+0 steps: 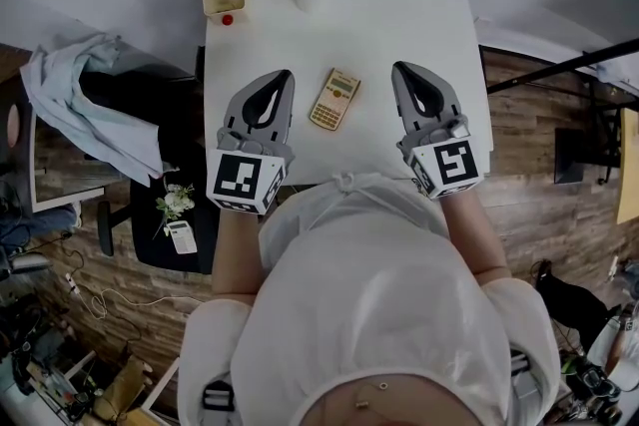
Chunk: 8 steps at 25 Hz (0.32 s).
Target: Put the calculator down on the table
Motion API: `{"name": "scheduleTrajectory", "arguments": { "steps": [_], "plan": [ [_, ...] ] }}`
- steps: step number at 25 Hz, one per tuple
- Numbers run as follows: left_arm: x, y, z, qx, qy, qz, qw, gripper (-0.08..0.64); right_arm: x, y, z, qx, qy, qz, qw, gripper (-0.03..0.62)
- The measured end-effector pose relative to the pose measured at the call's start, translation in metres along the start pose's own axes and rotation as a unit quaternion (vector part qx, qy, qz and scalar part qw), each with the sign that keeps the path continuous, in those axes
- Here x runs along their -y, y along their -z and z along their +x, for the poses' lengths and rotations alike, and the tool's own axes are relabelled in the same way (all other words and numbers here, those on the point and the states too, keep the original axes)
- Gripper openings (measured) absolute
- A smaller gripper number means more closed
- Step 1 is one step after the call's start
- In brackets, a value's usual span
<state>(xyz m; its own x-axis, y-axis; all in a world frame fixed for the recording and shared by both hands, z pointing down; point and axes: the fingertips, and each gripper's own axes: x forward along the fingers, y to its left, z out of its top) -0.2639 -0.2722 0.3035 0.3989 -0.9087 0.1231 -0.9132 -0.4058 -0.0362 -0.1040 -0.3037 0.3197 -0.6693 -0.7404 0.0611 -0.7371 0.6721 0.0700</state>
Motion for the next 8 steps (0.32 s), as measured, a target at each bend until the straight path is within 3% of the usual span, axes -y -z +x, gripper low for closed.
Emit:
{"name": "scheduleTrajectory", "arguments": {
  "steps": [8],
  "plan": [
    [-0.0077,0.0092,0.0039,-0.016,-0.014,-0.014,0.9997,0.018,0.0052,0.0028,0.0025,-0.003,0.008,-0.005,1.0,0.002]
  ]
}}
